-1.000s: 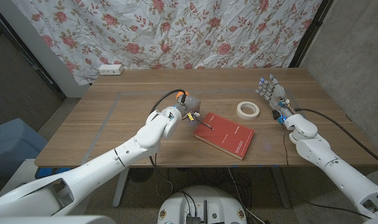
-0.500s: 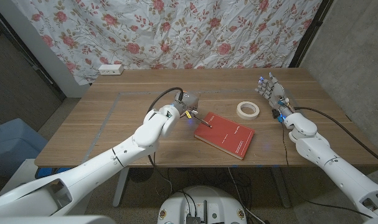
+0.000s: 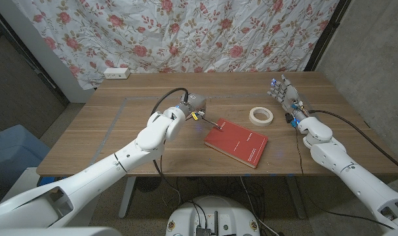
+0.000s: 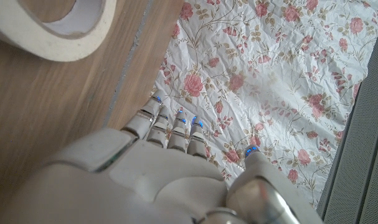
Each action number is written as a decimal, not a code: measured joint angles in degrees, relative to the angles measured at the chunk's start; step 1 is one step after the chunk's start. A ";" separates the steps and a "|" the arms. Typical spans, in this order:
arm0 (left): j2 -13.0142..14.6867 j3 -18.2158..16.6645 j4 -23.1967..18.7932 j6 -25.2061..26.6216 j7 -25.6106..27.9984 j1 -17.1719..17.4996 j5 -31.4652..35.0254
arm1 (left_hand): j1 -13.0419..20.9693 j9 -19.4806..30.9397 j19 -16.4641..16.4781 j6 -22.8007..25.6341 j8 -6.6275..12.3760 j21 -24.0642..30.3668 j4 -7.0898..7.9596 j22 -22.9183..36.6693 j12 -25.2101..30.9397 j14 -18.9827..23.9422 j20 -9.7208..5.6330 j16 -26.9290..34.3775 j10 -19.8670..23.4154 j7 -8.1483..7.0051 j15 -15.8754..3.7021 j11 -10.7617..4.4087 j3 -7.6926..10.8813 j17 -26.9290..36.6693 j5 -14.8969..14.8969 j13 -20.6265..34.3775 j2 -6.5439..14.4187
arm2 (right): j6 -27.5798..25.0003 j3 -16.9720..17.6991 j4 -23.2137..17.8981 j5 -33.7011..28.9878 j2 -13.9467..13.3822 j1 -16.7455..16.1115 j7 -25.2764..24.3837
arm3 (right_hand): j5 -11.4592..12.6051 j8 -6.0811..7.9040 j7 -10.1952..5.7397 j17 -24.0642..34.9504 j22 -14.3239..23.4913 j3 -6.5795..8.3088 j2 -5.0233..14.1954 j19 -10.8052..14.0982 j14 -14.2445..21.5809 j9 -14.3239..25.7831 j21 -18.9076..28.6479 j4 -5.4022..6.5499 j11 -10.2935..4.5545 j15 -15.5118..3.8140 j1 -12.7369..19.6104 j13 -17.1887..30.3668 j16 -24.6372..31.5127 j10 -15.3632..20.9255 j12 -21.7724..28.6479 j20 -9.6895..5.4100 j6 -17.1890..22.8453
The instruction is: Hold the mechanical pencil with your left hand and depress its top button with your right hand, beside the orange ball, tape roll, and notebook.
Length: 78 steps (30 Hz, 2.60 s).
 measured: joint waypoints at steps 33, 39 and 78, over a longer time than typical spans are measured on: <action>1.43 -3.82 3.52 -1.16 9.93 -1.25 -15.34 | -0.11 0.31 -0.21 0.61 -0.44 0.00 0.11 0.00 -0.52 0.30 0.20 0.00 0.73 -0.01 -0.30 0.12 -0.73 -0.14 -0.06 0.00 0.12 | 0.57 -1.15 -7.88 -9.03 -1.08 -2.58 -8.74 | 0.00 0.00 -0.41 -0.26 0.00 0.39 0.00 0.00 0.00 0.00 0.00 -0.40 -0.21 0.00 0.00 0.00 0.00 0.62 0.00 0.00 0.41; 1.25 -3.87 4.62 -1.52 12.05 -1.82 -17.95 | 0.20 0.31 -0.21 0.61 -0.64 0.00 0.04 0.00 -0.72 0.30 0.20 0.00 0.73 -0.01 -0.30 0.11 -0.80 -0.14 -0.12 0.00 0.43 | 1.22 -1.52 -8.72 -11.06 -1.03 -2.85 -9.93 | 0.00 0.00 -0.42 -0.26 0.00 0.71 0.00 0.00 0.04 0.00 0.00 -0.72 -0.21 -0.04 0.00 0.00 0.46 0.62 0.00 0.00 0.41; -5.19 -0.82 3.83 12.57 18.49 -3.53 -29.41 | 0.52 0.31 0.00 0.37 -0.90 0.00 0.09 0.00 -1.36 0.30 0.00 -0.22 0.93 0.19 -0.30 0.31 -1.65 -0.13 -0.01 0.38 0.54 | 4.67 -3.44 -11.01 -26.04 -3.67 -2.61 -14.13 | 0.00 -0.67 -8.21 -0.80 0.00 1.71 -0.16 1.46 1.55 0.00 0.22 -3.37 0.62 -0.73 1.83 0.00 1.31 1.44 0.22 -0.61 -3.28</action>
